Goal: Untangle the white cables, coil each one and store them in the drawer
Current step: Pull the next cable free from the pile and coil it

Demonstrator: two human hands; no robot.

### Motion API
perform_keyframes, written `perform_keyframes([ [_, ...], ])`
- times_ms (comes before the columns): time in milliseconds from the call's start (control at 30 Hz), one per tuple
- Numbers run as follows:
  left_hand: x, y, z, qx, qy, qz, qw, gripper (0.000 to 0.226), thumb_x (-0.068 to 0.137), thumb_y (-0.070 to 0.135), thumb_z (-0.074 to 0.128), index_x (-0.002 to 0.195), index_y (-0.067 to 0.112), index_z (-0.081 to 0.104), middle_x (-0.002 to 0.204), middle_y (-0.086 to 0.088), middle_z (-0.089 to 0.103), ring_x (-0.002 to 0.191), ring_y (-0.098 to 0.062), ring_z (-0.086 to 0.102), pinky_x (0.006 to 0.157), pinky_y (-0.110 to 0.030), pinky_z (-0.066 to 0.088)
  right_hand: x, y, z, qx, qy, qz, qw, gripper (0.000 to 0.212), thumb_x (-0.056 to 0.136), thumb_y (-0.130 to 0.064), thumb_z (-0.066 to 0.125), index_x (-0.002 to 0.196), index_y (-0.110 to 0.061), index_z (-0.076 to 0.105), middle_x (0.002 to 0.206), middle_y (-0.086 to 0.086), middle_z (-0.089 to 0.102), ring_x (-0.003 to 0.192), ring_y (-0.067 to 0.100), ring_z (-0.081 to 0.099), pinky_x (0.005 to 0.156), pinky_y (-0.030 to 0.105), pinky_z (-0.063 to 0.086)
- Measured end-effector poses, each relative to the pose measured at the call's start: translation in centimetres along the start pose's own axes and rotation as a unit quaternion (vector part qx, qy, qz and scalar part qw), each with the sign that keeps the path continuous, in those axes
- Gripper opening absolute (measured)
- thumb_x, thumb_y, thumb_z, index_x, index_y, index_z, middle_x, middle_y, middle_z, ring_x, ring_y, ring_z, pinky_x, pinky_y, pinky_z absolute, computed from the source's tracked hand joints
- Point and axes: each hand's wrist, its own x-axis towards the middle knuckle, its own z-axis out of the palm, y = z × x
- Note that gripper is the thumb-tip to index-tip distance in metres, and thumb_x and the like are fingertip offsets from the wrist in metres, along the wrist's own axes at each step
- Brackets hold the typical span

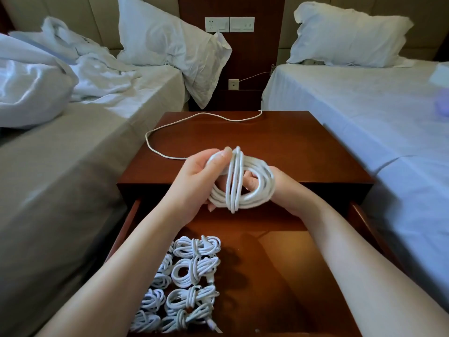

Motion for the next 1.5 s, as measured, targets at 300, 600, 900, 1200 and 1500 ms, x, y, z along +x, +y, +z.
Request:
perform_keyframes([
  [300, 0.1, -0.6, 1.2, 0.184, -0.085, -0.059, 0.977, 0.054, 0.083, 0.052, 0.053, 0.092, 0.0, 0.061, 0.059, -0.011, 0.055, 0.039, -0.019, 0.046, 0.034, -0.024, 0.037, -0.2, 0.3, -1.5, 0.06, 0.055, -0.098, 0.992, 0.031, 0.092, -0.032, 0.062, 0.064, -0.02, 0.06, 0.068, 0.005, 0.055, 0.065, 0.015, 0.05, 0.068, 0.03, 0.045],
  [600, 0.3, -2.2, 1.1, 0.278, -0.01, -0.05, 0.959, 0.042, 0.092, 0.04, 0.056, 0.083, -0.001, 0.06, 0.052, 0.001, 0.051, 0.035, -0.014, 0.045, 0.034, -0.023, 0.036, -0.5, -0.6, -1.1, 0.026, 0.085, -0.076, 0.993, 0.034, 0.094, -0.029, 0.06, 0.064, -0.011, 0.059, 0.05, -0.016, 0.051, 0.055, -0.005, 0.05, 0.071, 0.024, 0.038],
  [900, 0.6, -3.8, 0.8, 0.286, 0.153, -0.013, 0.946, 0.019, 0.093, 0.032, 0.057, 0.091, 0.013, 0.061, 0.067, 0.005, 0.06, 0.044, 0.0, 0.052, 0.04, -0.012, 0.036, -0.9, -2.1, -0.3, -0.069, 0.118, -0.081, 0.987, 0.033, 0.102, -0.024, 0.043, 0.079, -0.015, 0.065, 0.05, -0.011, 0.045, 0.049, 0.004, 0.04, 0.062, 0.026, 0.041],
  [1200, 1.3, -4.2, -2.1, 0.249, 0.32, -0.018, 0.914, 0.029, 0.095, 0.039, 0.051, 0.08, 0.016, 0.061, 0.065, -0.002, 0.061, 0.052, -0.022, 0.058, 0.044, -0.034, 0.046, -1.4, -2.9, 1.7, -0.023, 0.025, -0.096, 0.995, 0.029, 0.1, -0.018, 0.044, 0.078, -0.016, 0.062, 0.045, -0.012, 0.039, 0.042, 0.004, 0.031, 0.053, 0.028, 0.031],
  [1500, 1.2, -3.1, -1.7, 0.157, 0.387, 0.013, 0.908, 0.03, 0.095, 0.043, 0.048, 0.082, 0.019, 0.06, 0.069, 0.0, 0.06, 0.061, -0.025, 0.06, 0.05, -0.037, 0.048, -1.1, -2.3, 3.4, -0.026, -0.033, -0.07, 0.997, 0.035, 0.102, -0.03, 0.045, 0.08, -0.009, 0.063, 0.052, 0.003, 0.05, 0.044, 0.009, 0.043, 0.052, 0.021, 0.042],
])
